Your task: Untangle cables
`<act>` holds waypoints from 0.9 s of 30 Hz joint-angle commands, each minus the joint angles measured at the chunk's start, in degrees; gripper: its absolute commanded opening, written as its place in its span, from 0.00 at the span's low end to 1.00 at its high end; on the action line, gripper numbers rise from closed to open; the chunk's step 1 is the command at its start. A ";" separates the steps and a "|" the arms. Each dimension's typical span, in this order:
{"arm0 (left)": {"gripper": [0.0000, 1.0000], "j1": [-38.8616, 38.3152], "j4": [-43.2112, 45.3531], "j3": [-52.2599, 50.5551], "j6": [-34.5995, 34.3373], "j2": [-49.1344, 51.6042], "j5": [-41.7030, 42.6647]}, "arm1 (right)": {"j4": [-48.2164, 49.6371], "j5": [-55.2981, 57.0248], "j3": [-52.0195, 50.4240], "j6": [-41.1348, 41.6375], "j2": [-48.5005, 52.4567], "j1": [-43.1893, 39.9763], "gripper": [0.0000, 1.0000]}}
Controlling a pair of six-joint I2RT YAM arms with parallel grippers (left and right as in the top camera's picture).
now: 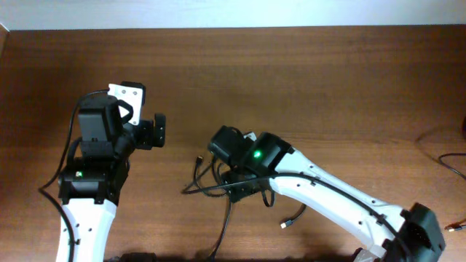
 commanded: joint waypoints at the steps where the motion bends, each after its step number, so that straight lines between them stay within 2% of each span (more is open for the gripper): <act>1: 0.99 0.24 0.11 0.17 -0.72 -0.33 0.35 | 2.78 -0.98 -3.91 0.90 -0.17 0.48 0.93; 2: 0.99 0.24 0.07 0.17 -0.74 -0.33 0.76 | 3.32 -1.20 -4.50 0.90 -0.17 0.48 0.70; 4: 0.99 0.24 -0.11 0.17 -0.68 -0.35 4.24 | 3.32 -1.55 -5.42 -0.31 -0.15 0.46 0.35; 5: 0.99 0.24 -0.09 0.17 -0.68 -0.35 5.09 | 3.32 -1.60 -5.55 -1.11 -0.07 0.46 0.04; 11: 0.99 0.24 -0.09 0.17 -0.68 -0.35 5.07 | 5.20 -1.55 -5.57 -1.09 -0.07 0.46 0.04; 13: 0.99 0.24 -0.17 0.17 -0.68 -0.35 5.07 | 6.36 -0.07 -2.67 -1.27 -0.22 -2.01 0.04; 15: 0.99 0.24 -0.52 0.17 -0.68 -0.35 5.07 | 3.23 -0.09 7.48 -4.02 -0.63 -6.10 0.04; 19: 0.99 0.24 -0.52 0.17 -0.68 -0.35 5.09 | -9.46 0.42 39.65 -15.08 -0.63 -14.01 0.04; 21: 0.99 0.24 -0.52 0.17 -0.70 -0.35 5.09 | -13.70 1.40 50.27 -16.72 -0.63 -16.94 0.04; 24: 0.99 0.22 -0.50 0.17 -0.68 -0.35 6.73 | -17.62 -1.99 62.01 -18.78 -0.74 -17.55 0.04; 27: 0.99 0.22 -0.50 0.17 -0.68 -0.35 8.33 | -17.22 -16.35 62.73 -21.38 0.52 -15.08 0.04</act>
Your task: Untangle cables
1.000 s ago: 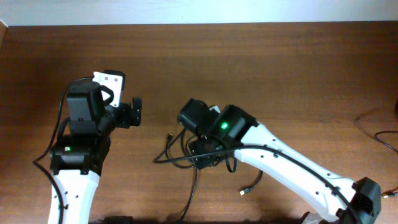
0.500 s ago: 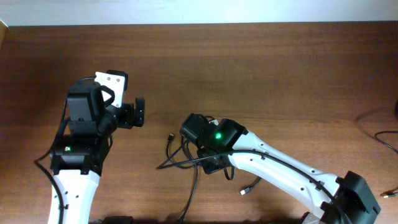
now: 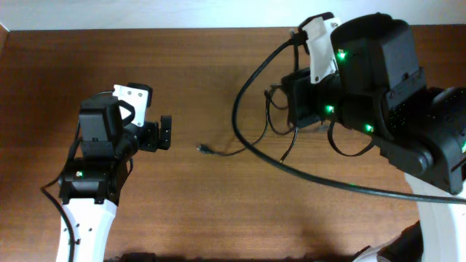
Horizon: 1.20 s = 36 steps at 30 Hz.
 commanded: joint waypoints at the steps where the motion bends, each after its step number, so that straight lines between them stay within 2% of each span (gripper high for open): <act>1: 0.99 0.24 0.13 0.17 -0.50 -0.35 3.06 | -1.07 -8.59 0.48 -5.38 2.97 4.59 0.04; 2: 0.99 0.24 0.11 0.17 -0.48 -0.35 5.11 | -2.97 -4.42 0.48 -5.97 4.33 6.08 0.04; 3: 0.99 0.24 0.15 0.17 1.42 -0.35 14.21 | -5.20 -1.70 0.48 -6.01 6.12 7.15 0.04; 4: 0.99 0.24 -0.04 0.17 8.72 -0.35 26.45 | -6.01 -1.77 0.48 -6.01 7.34 7.23 0.04; 5: 0.97 0.24 -0.48 0.17 13.92 -0.35 34.64 | -5.99 -1.77 0.48 -6.29 7.39 7.23 0.04; 6: 0.90 0.24 -1.22 0.17 17.44 -0.33 35.93 | -5.95 -1.73 0.52 -7.08 6.93 7.23 0.04; 7: 0.89 0.24 -1.44 0.17 20.41 -0.09 35.85 | -5.95 -1.73 0.52 -7.08 6.12 7.23 0.04; 10: 0.93 -0.74 -1.40 0.15 25.44 5.62 35.85 | -5.99 -3.54 0.52 -6.80 3.54 7.23 0.04; 13: 0.91 -1.66 -0.31 0.15 25.44 14.16 35.89 | -7.39 -4.61 0.52 -6.82 1.38 7.23 0.04; 16: 0.90 -3.67 4.79 0.15 25.44 22.23 35.91 | -8.72 -8.11 0.52 -6.84 0.22 7.23 0.04; 20: 0.87 -10.62 9.09 0.15 25.49 27.30 35.87 | -8.70 -12.17 0.52 -6.82 0.13 7.26 0.04; 21: 0.84 -12.70 9.57 0.15 26.34 27.30 35.85 | -8.70 -12.17 0.52 -6.82 0.13 7.26 0.04; 23: 0.63 -15.41 10.05 0.15 26.97 27.32 35.76 | -8.72 -12.37 0.52 -6.82 0.13 7.26 0.04; 24: 0.56 -16.70 10.82 0.15 26.97 27.32 35.28 | -8.70 -12.44 0.52 -6.80 0.13 7.26 0.04; 25: 0.65 -17.75 11.78 0.15 26.97 27.61 35.06 | -8.70 -13.29 0.52 -6.82 0.13 7.26 0.04; 26: 0.68 -18.49 12.26 0.15 26.95 28.13 33.18 | -8.70 -13.62 0.52 -6.82 0.13 7.26 0.04; 27: 0.66 -19.15 12.24 0.15 26.95 28.98 32.15 | -8.70 -13.62 0.52 -6.82 0.13 7.26 0.04; 29: 0.43 -19.17 12.13 0.15 26.93 29.29 31.85 | -8.70 -13.62 0.52 -6.82 0.13 7.23 0.04; 31: 0.05 -19.15 12.15 0.15 26.93 29.29 27.58 | -8.70 -13.62 0.52 -6.82 0.13 7.23 0.04; 32: 0.00 -19.15 12.09 0.15 26.91 29.29 23.23 | -8.70 -13.38 0.52 -6.80 0.13 7.23 0.04; 34: 0.00 -19.15 11.10 0.15 26.86 29.29 14.75 | -8.72 -9.01 0.52 -5.66 0.11 7.21 0.04; 36: 0.00 -19.08 10.64 0.17 26.43 29.27 10.82 | -8.72 -1.73 0.52 -4.37 0.00 7.17 0.04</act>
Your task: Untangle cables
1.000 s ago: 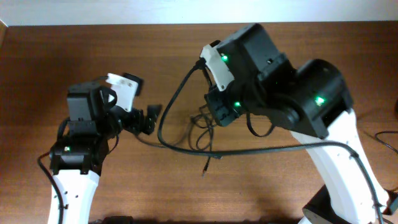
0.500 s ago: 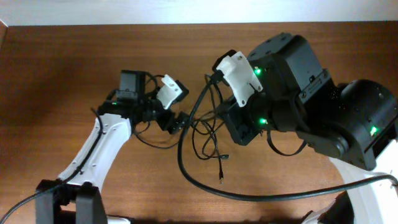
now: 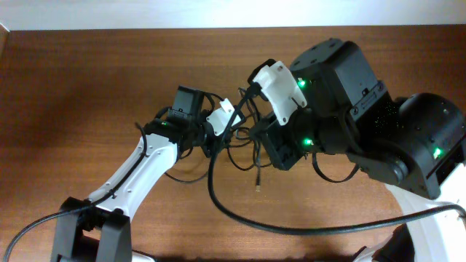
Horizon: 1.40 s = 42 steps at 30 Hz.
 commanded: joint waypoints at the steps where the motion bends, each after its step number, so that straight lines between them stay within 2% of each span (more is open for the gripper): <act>1: 0.00 0.44 -0.35 0.17 -1.31 0.07 -9.53 | -0.35 13.99 0.52 4.81 -1.53 0.17 0.04; 3: 0.00 3.52 -0.63 0.17 -6.10 -0.96 -13.51 | -0.35 28.52 0.52 9.27 -2.40 0.17 0.04; 6: 0.00 10.05 -0.79 0.17 -10.54 -3.67 -13.60 | -0.35 48.09 0.52 13.33 -4.85 -0.28 0.04; 8: 0.00 15.82 -1.07 0.17 -13.22 -5.44 -13.27 | -0.33 55.52 0.52 13.46 -8.24 -6.21 0.04; 10: 0.00 18.80 -1.27 0.17 -13.73 -5.99 -12.72 | -0.33 55.52 0.52 13.46 -10.82 -14.53 0.04; 14: 0.00 19.04 -1.46 0.17 -13.73 -5.99 -12.94 | 0.74 53.31 0.52 14.95 -15.08 -29.44 0.04; 18: 0.00 19.04 -1.73 0.17 -13.90 -5.99 -12.87 | 1.64 52.04 0.52 15.63 -14.47 -32.50 0.04; 20: 0.00 19.02 -1.97 0.17 -13.90 -5.99 -10.64 | 2.19 49.99 0.52 15.58 -12.57 -32.50 0.04; 24: 0.00 19.02 -1.84 0.17 -12.74 -5.99 3.91 | 7.69 38.95 0.52 3.28 -5.14 -34.23 0.04; 26: 0.00 19.02 -2.32 0.17 -12.76 -5.99 5.16 | 9.68 28.20 0.52 0.46 -0.44 -42.99 0.04; 29: 0.00 17.81 -3.32 0.17 -12.76 -5.99 5.11 | 11.54 3.04 0.52 -2.56 9.68 -63.54 0.04; 30: 0.00 17.22 -3.91 0.17 -12.76 -5.99 5.14 | 11.85 -1.01 0.52 -2.56 12.02 -66.84 0.04; 36: 0.00 11.21 -8.94 0.17 -12.33 -6.01 5.09 | 13.05 -9.35 0.50 2.78 26.58 -88.63 0.04; 38: 0.00 10.08 -8.94 0.17 -12.33 -6.03 5.09 | 12.79 -10.88 0.50 4.00 29.86 -91.80 0.04; 39: 0.00 9.38 -8.94 0.17 -12.33 -6.03 5.09 | 12.35 -11.19 0.48 4.00 31.39 -92.43 0.11; 40: 0.00 8.81 -8.94 0.17 -12.33 -6.03 5.07 | 11.45 -11.17 0.48 3.78 33.16 -92.45 0.77; 41: 0.00 8.48 -8.96 0.17 -12.33 -6.03 5.07 | 10.05 -10.19 0.48 3.78 34.60 -92.39 0.99; 42: 0.00 8.39 -8.96 0.17 -12.33 -6.03 5.09 | 8.52 -9.46 0.46 3.82 35.41 -92.41 0.99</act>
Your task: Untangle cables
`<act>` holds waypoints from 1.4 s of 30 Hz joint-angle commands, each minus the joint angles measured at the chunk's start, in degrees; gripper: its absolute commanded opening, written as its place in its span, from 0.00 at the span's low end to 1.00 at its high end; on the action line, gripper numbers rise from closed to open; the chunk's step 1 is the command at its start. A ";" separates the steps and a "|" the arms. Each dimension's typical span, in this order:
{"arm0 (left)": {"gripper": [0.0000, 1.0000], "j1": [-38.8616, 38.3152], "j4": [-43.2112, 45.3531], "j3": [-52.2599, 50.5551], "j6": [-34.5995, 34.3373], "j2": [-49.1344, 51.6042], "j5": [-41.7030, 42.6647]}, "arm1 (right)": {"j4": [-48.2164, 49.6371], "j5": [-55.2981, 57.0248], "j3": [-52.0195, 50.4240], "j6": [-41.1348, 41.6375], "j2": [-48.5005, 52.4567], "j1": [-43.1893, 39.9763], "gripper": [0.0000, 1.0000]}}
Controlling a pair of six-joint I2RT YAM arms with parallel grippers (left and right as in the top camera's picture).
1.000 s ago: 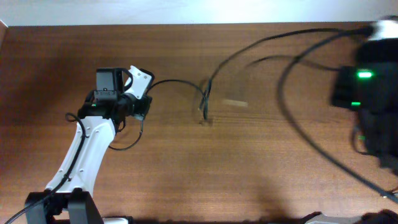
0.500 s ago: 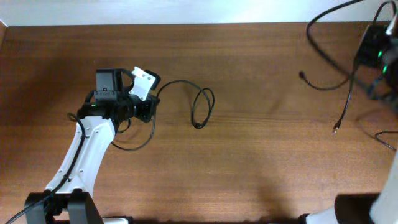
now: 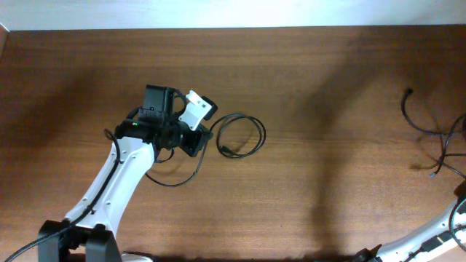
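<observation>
One black cable (image 3: 251,125) lies in a loop on the wooden table just right of my left gripper (image 3: 205,138). Its plug end (image 3: 226,151) rests under the loop. The gripper appears shut on this cable, and the rest of the cable trails from the fingers down and left in an arc (image 3: 175,182) beneath the arm. A second bunch of black cables (image 3: 426,135) lies at the far right edge of the table. My right gripper is out of view; only a strip of the right arm (image 3: 444,227) shows in the bottom right corner.
The white wall meets the table's far edge (image 3: 233,29) along the top of the view. The left arm's base (image 3: 69,244) sits at the bottom left.
The right arm, which filled the middle over the tangle, has gone from view to the right, and a cable bunch now lies at the right edge. My left gripper has moved left with one cable.
At first the right gripper was down on the tangle at table centre while the left arm waited at the left. Then the right arm held the tangle up high. Then the left gripper reached into it. Now the cables lie apart, one by each side.
</observation>
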 commanded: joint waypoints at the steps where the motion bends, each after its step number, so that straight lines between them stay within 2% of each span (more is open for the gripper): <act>1: 0.00 -0.37 -0.02 0.17 0.70 -0.98 1.01 | -2.12 -0.92 0.55 0.39 1.25 0.33 0.99; 4: 0.00 -0.37 0.00 0.17 0.70 -0.98 0.98 | -7.15 -16.33 0.61 -6.40 1.05 1.53 0.99; 7: 0.00 -0.37 0.94 0.17 0.96 -0.98 0.59 | -10.60 -19.17 0.59 -14.58 -1.79 9.20 0.99; 8: 0.00 -0.37 2.12 0.20 1.25 -0.98 0.61 | -10.60 -19.10 0.59 -19.34 -4.26 14.71 0.99; 10: 0.00 -0.37 4.55 1.31 1.38 -1.01 1.07 | -10.60 -11.39 0.59 -20.83 -6.97 23.85 0.99; 13: 0.00 -0.37 3.74 7.87 1.31 -3.80 9.38 | -10.60 -0.55 0.59 -19.26 -9.60 39.80 0.99; 14: 0.00 -0.37 3.67 10.36 1.31 -5.95 9.60 | -10.60 2.08 0.59 -19.12 -10.47 43.52 0.99; 15: 0.00 -0.35 3.72 12.70 1.33 -8.70 7.65 | -10.60 4.04 0.59 -19.10 -11.87 47.93 0.99; 17: 0.00 -0.35 3.63 14.14 1.33 -13.18 -3.63 | -10.60 7.06 0.59 -17.35 -14.34 52.54 0.99; 18: 0.15 -0.35 1.75 14.14 1.33 -15.47 -8.61 | -10.60 7.34 0.59 -17.20 -16.31 55.01 0.99; 20: 0.37 -0.35 -1.53 14.10 1.31 -15.04 -13.33 | -10.60 9.62 0.59 -17.11 -19.96 58.49 0.99; 23: 0.47 -0.37 -2.34 14.12 1.31 -13.68 -10.93 | -10.60 9.64 0.42 -13.31 -24.26 60.74 0.99; 24: 0.48 -0.42 -2.38 14.12 1.31 -13.73 -10.36 | -10.62 9.62 -0.13 -10.95 -24.50 61.90 0.94; 25: 0.54 -0.42 -2.40 14.12 1.31 -13.73 -10.36 | -10.60 9.62 -0.90 -8.72 -24.50 63.19 0.93; 26: 0.68 -0.42 -2.38 14.12 1.31 -13.73 -10.36 | -10.60 9.64 -2.47 -6.97 -24.50 64.61 0.93; 28: 0.76 -0.24 -2.21 14.12 1.33 -13.73 -11.65 | -10.60 9.86 -9.42 -6.67 -24.50 69.16 0.93; 30: 0.78 -0.24 -1.75 14.12 0.52 -13.75 -20.83 | -10.56 12.48 -18.45 -6.67 -24.50 73.96 0.93; 31: 0.80 -0.24 -1.22 14.12 -1.75 -14.08 -23.28 | -8.92 16.37 -26.08 -5.42 -24.48 77.92 0.93; 33: 0.82 -0.24 -1.29 14.12 -1.73 -14.27 -23.28 | -5.07 19.93 -32.87 -1.09 -24.48 81.55 0.93; 35: 0.82 -0.24 -1.57 14.12 -1.73 -14.29 -23.28 | 1.90 23.17 -40.79 2.93 -24.48 84.52 0.93; 38: 0.82 -0.26 -2.03 14.12 -1.73 -14.69 -23.28 | 12.81 25.29 -52.96 3.23 -24.48 84.76 0.93; 39: 0.86 -0.26 -2.05 14.12 -1.75 -14.71 -23.28 | 16.68 25.27 -56.92 3.45 -24.48 84.72 0.93; 42: 0.88 -0.26 -2.47 14.12 -1.73 -14.71 -23.28 | 28.70 21.05 -66.82 3.76 -24.48 84.74 0.93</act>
